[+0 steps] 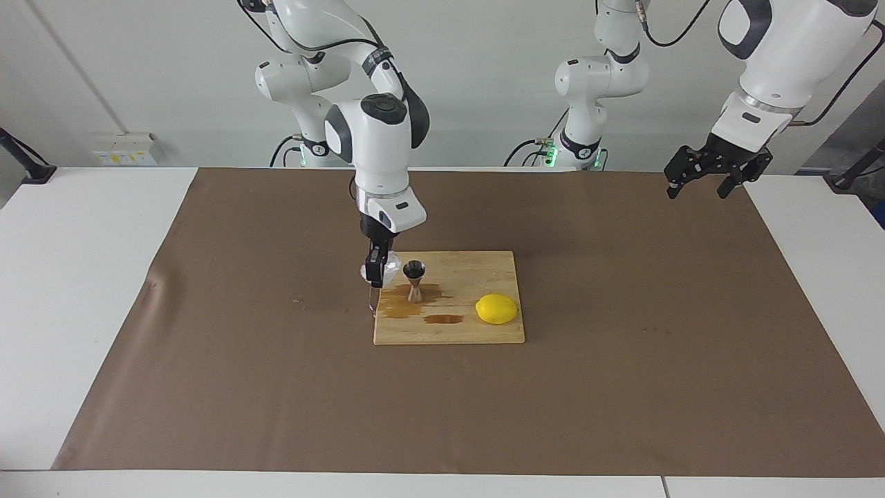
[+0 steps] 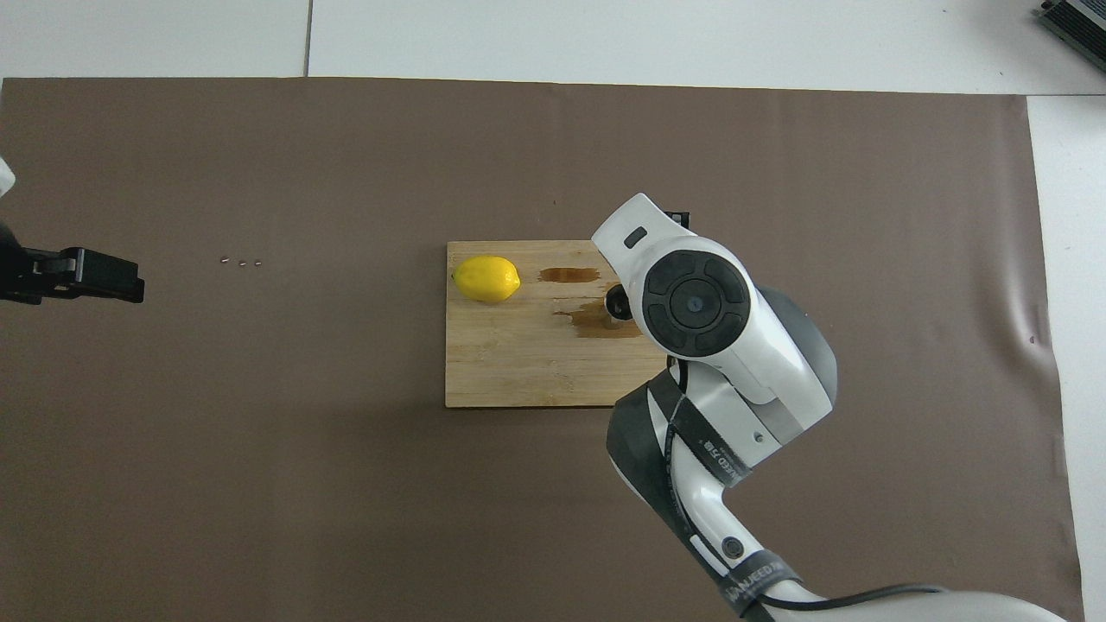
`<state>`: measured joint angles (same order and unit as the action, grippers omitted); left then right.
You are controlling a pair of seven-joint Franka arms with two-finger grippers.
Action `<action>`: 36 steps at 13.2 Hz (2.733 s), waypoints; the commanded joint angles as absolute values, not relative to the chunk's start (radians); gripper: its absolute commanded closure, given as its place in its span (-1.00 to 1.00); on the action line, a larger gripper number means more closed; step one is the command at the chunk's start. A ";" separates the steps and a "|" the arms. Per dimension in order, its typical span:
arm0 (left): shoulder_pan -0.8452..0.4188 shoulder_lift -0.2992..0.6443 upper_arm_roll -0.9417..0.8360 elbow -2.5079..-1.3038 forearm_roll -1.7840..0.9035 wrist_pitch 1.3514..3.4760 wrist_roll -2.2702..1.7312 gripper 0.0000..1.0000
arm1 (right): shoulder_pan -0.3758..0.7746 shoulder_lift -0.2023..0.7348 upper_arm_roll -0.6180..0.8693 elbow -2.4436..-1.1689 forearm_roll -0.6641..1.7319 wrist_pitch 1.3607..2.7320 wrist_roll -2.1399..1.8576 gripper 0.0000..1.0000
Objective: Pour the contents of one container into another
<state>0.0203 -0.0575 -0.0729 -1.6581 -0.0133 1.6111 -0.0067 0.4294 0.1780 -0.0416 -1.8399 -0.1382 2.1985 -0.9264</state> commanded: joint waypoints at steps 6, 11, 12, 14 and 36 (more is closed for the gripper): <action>0.028 -0.083 -0.077 -1.680 -0.008 1.603 -0.017 -1.00 | 0.188 0.150 -0.031 -1.910 0.315 2.240 -1.334 -0.15; 0.028 -0.083 -0.077 -1.680 -0.008 1.603 -0.017 -1.00 | 0.045 0.115 -0.032 -2.026 0.489 2.232 -1.550 -0.15; 0.028 -0.083 -0.077 -1.680 -0.008 1.603 -0.017 -1.00 | 0.019 0.115 -0.032 -2.046 0.526 2.232 -1.596 -0.15; 0.028 -0.083 -0.077 -1.680 -0.008 1.603 -0.017 -1.00 | -0.033 0.112 -0.032 -2.086 0.546 2.232 -1.687 -0.15; 0.028 -0.083 -0.077 -1.680 -0.008 1.603 -0.017 -1.00 | -0.057 0.059 -0.038 -2.184 0.516 2.200 -1.736 -1.00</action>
